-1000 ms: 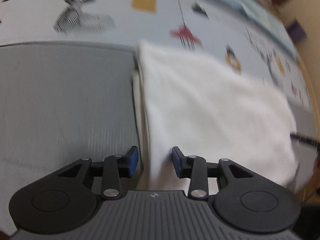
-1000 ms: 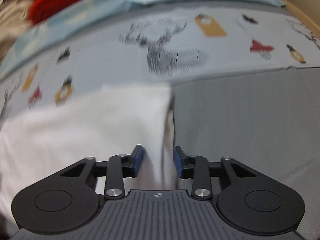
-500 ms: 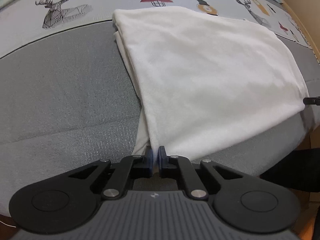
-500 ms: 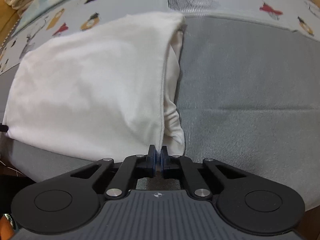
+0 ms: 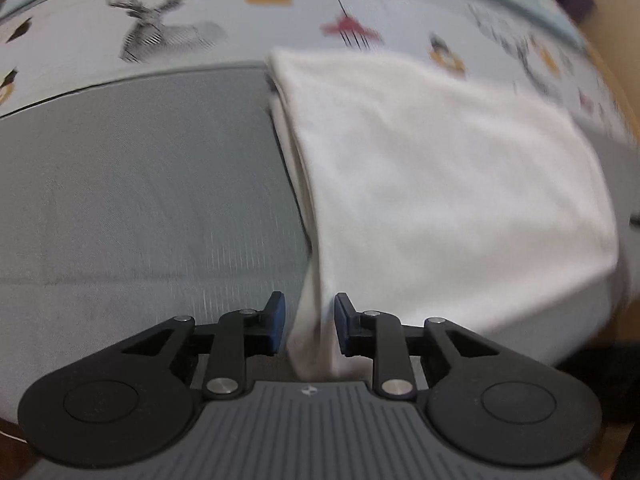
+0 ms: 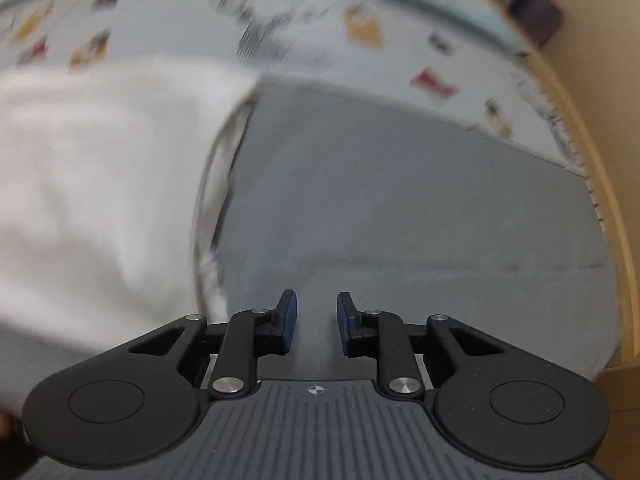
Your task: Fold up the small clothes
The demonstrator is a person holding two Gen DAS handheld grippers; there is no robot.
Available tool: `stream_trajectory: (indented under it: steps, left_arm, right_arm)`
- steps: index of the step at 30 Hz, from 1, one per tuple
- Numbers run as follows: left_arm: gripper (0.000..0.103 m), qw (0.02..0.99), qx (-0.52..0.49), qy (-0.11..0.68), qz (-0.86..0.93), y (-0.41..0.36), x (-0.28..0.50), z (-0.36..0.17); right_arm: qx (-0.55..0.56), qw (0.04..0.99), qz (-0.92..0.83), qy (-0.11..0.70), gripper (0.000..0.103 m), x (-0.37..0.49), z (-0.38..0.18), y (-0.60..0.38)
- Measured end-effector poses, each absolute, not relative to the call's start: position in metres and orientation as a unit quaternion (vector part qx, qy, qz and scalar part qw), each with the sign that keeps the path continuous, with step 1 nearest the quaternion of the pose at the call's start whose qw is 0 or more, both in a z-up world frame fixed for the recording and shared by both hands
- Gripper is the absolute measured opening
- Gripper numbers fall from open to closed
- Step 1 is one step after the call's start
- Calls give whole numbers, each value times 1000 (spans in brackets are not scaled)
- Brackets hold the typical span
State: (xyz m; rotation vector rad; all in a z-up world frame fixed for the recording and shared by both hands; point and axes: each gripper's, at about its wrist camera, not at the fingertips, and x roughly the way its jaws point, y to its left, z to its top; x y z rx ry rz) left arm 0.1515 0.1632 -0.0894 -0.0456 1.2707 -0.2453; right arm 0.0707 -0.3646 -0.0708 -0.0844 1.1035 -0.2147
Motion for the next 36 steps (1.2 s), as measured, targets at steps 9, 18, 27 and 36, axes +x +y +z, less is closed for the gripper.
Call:
stream_trajectory:
  steps: [9,18,27,36]
  left_arm:
    - [42,797,-166,575,-84,169,193,-115]
    - [42,793,-157,583,-80,153,220,-138]
    - [11,818,-104,557,-96,151,214,-121]
    - [11,845,22,533,45,186,195,-81]
  right_arm:
    - [41,891,-82,445,23,79,-39,-366]
    - [46,891,-76,444,24,98,-36,-370]
    - [46,888,-89,448,24,113,-38,-357]
    - [41,890,-76,448,24,111,-38,-339]
